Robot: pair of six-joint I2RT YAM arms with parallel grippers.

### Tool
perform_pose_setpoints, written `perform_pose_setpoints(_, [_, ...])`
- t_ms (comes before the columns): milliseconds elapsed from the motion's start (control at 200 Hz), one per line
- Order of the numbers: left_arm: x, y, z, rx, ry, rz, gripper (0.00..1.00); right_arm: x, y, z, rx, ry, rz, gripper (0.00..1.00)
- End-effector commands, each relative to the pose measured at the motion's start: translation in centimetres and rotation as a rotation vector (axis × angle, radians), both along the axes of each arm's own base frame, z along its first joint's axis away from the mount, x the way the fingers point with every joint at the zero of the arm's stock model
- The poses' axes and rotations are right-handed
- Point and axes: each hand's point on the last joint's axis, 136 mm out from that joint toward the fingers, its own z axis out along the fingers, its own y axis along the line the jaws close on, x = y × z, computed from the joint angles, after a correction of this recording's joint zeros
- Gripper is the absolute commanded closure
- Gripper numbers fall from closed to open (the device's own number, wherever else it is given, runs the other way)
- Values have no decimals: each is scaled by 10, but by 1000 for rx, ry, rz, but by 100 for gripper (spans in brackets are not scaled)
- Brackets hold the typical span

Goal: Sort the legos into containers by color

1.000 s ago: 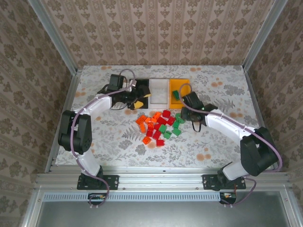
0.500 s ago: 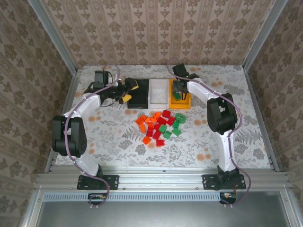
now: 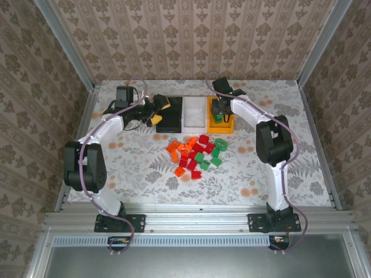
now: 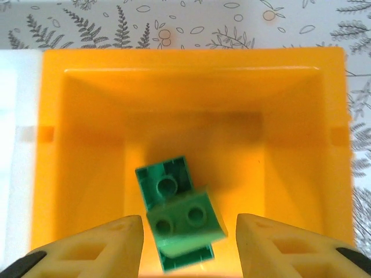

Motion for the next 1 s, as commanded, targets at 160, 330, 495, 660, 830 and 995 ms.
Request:
perform_pose_setpoints(160, [-26,-40,7,-16,-13,-111,0,-81,15,55,31,-122,67,54])
perform_pose_setpoints(330, [-46,-72,-12,1,31,-193,0,-142,22,18,10,-41,122,50])
perform_pose_setpoints(495, [-63,-97,-28,1,74,-264,0,-164,23,-20,-11,63,222,40])
perform_pose_setpoints(660, [-62,-95,-30,18,65,-266,0,-159,21,-45,-52,105,232,39])
perform_pose_setpoints(830, [-62,-94,-31,31,61,-267,0,-148,11,-52,-75,113,210,40])
perform_pose_setpoints(995, [-62,-95,-34,29,72,-269,0,-143,3,-59,-56,122,182,41])
